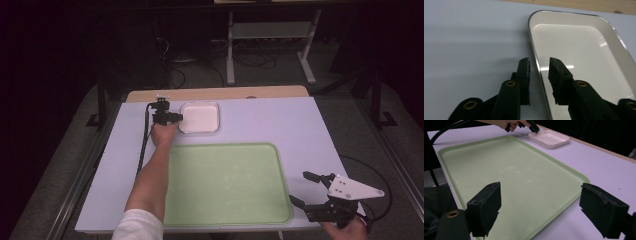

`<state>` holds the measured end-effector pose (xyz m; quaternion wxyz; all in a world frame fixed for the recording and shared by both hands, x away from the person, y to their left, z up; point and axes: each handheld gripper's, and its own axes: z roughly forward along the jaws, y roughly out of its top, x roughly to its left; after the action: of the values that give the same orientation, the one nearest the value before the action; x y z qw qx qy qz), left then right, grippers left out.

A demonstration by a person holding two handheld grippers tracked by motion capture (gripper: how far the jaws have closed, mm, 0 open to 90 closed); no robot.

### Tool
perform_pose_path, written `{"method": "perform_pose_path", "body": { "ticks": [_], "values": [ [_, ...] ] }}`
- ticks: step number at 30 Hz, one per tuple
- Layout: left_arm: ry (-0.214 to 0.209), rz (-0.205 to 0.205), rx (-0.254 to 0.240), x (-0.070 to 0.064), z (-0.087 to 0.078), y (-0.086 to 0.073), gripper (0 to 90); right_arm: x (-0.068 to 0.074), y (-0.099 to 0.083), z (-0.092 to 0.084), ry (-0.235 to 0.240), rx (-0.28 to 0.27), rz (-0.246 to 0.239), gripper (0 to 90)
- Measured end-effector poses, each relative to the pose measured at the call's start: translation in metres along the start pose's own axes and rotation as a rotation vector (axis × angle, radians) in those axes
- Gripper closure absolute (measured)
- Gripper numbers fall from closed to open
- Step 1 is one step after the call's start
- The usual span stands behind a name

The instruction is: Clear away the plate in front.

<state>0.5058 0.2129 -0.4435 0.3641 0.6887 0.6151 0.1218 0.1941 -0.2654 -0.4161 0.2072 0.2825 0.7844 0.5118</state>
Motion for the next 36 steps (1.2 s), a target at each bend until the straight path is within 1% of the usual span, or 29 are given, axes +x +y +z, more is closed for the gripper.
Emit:
{"method": "perform_pose_path", "body": {
  "ticks": [1, 3, 5, 6, 8, 10, 12, 13, 16, 18, 21, 23, 24, 25, 26, 30, 31, 32, 34, 36],
  "values": [
    [0.023, 0.004, -0.002, -0.0019, 0.0011, -0.0003, 73.0, 0.0006, 0.0002, -0.001, -0.003, -0.003, -0.002, 17.4],
    [0.027, 0.0, 0.001, -0.0031, 0.0022, -0.0006, 74.4, 0.0009, 0.0002, -0.0017, -0.003, -0.004, -0.002, 17.7],
    [0.043, 0.001, 0.023, -0.0049, 0.0051, -0.0015, 74.9, 0.0009, 0.0001, -0.0028, -0.005, -0.008, -0.002, 17.9],
    [0.037, -0.001, 0.025, -0.0053, 0.0066, -0.0023, 74.9, 0.0009, 0.0001, -0.0028, -0.005, -0.008, -0.002, 17.9],
    [0.04, 0.005, 0.023, -0.0069, 0.007, -0.0025, 73.2, 0.0007, 0.0, -0.0033, 0.001, -0.014, 0.006, 17.9],
    [0.045, -0.006, 0.025, -0.0072, 0.007, -0.0021, 73.4, 0.0008, 0.0003, -0.0036, 0.004, -0.02, 0.009, 17.9],
    [0.069, 0.005, 0.024, -0.0097, 0.0072, -0.0027, 75.9, 0.001, 0.0008, -0.0037, 0.006, -0.024, 0.007, 18.0],
    [0.062, 0.003, 0.024, -0.0104, 0.0076, -0.0028, 77.2, 0.0011, 0.001, -0.0038, 0.006, -0.025, 0.005, 18.1],
    [0.06, -0.018, 0.02, -0.0097, 0.0077, -0.0029, 79.5, 0.0015, 0.0024, -0.0051, 0.011, -0.037, 0.007, 18.3],
    [0.066, -0.027, 0.019, -0.0088, 0.0065, -0.0025, 84.7, 0.0017, 0.0032, -0.006, 0.014, -0.046, 0.011, 18.4],
    [0.049, -0.071, 0.016, -0.0064, 0.0063, -0.0028, 86.1, 0.0022, 0.0036, -0.0064, 0.015, -0.052, 0.009, 18.4],
    [0.049, -0.093, 0.016, -0.0067, 0.0064, -0.0029, 86.8, 0.0022, 0.0035, -0.0059, 0.02, -0.053, 0.01, 18.4],
    [0.038, -0.117, 0.011, -0.0064, 0.0069, -0.0034, 87.2, 0.0023, 0.0037, -0.0055, 0.021, -0.052, 0.011, 18.4],
    [0.018, -0.142, 0.012, -0.006, 0.0073, -0.0036, 88.0, 0.0024, 0.004, -0.0052, 0.021, -0.051, 0.01, 18.3],
    [0.006, -0.151, 0.007, -0.0063, 0.0076, -0.0037, 88.6, 0.0023, 0.0043, -0.005, 0.019, -0.052, 0.007, 18.3],
    [-0.003, -0.177, -0.003, -0.0087, 0.0084, -0.0045, 88.6, 0.0033, 0.005, -0.0046, 0.022, -0.054, 0.008, 18.3],
    [-0.012, -0.193, -0.006, -0.0086, 0.0076, -0.0049, 88.5, 0.0035, 0.005, -0.0047, 0.022, -0.054, 0.007, 18.2],
    [-0.012, -0.193, -0.006, -0.0086, 0.0076, -0.0049, 88.5, 0.0035, 0.005, -0.0047, 0.022, -0.054, 0.007, 18.2],
    [-0.032, -0.206, -0.015, -0.0089, 0.0064, -0.0045, 88.6, 0.0031, 0.0048, -0.0052, 0.021, -0.056, 0.01, 17.3],
    [-0.028, -0.204, -0.027, -0.0101, 0.0032, -0.0027, 88.5, 0.0026, 0.0048, -0.0065, 0.013, -0.059, 0.013, 16.9]
  ]
}}
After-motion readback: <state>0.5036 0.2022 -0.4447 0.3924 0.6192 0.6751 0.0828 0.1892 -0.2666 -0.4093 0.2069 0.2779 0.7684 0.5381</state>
